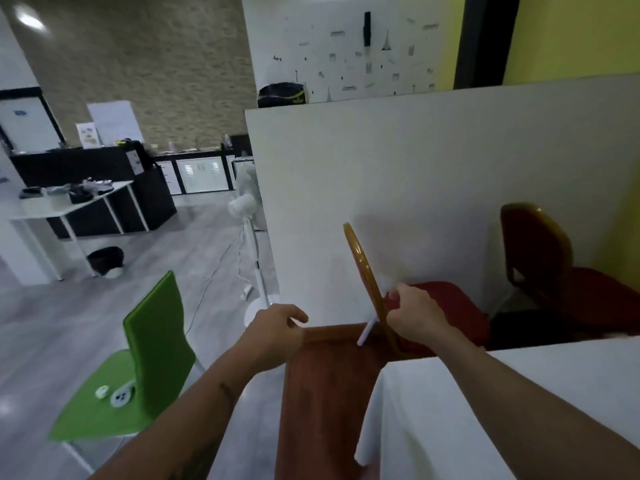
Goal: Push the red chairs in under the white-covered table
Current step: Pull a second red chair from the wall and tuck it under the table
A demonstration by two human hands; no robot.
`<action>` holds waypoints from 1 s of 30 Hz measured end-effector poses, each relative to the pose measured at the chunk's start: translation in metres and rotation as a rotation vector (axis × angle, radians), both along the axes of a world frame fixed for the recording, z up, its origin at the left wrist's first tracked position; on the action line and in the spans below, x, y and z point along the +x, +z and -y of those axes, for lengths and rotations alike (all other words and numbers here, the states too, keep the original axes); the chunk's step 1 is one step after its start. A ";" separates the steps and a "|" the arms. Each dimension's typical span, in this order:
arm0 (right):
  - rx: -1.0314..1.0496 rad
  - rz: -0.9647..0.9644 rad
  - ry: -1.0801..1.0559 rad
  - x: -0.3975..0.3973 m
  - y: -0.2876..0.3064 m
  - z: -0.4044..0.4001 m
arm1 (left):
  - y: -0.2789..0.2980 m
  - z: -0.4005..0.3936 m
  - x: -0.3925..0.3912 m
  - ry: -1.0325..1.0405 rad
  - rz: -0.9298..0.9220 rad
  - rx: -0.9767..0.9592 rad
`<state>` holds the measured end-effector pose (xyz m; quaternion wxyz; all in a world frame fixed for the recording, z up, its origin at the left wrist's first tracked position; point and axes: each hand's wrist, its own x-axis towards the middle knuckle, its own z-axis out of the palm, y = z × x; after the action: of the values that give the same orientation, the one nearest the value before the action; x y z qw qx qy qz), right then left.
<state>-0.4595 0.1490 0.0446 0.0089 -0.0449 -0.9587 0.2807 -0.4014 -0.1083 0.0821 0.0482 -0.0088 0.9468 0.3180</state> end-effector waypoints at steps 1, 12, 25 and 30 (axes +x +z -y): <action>0.003 0.009 -0.005 -0.021 0.003 0.006 | 0.000 0.005 -0.025 -0.018 -0.001 0.014; -0.030 0.170 -0.081 -0.204 0.007 0.046 | 0.011 0.028 -0.274 -0.266 0.004 0.135; -0.077 0.316 -0.124 -0.396 -0.047 0.021 | -0.046 -0.059 -0.493 -0.149 0.139 0.361; -0.097 0.401 -0.140 -0.438 -0.064 0.025 | -0.061 -0.094 -0.564 -0.093 0.359 0.416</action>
<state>-0.8971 0.1238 -0.0189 -0.1647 -0.1666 -0.9213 0.3104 -0.9649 -0.0148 0.0207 0.2304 -0.0112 0.8370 0.4962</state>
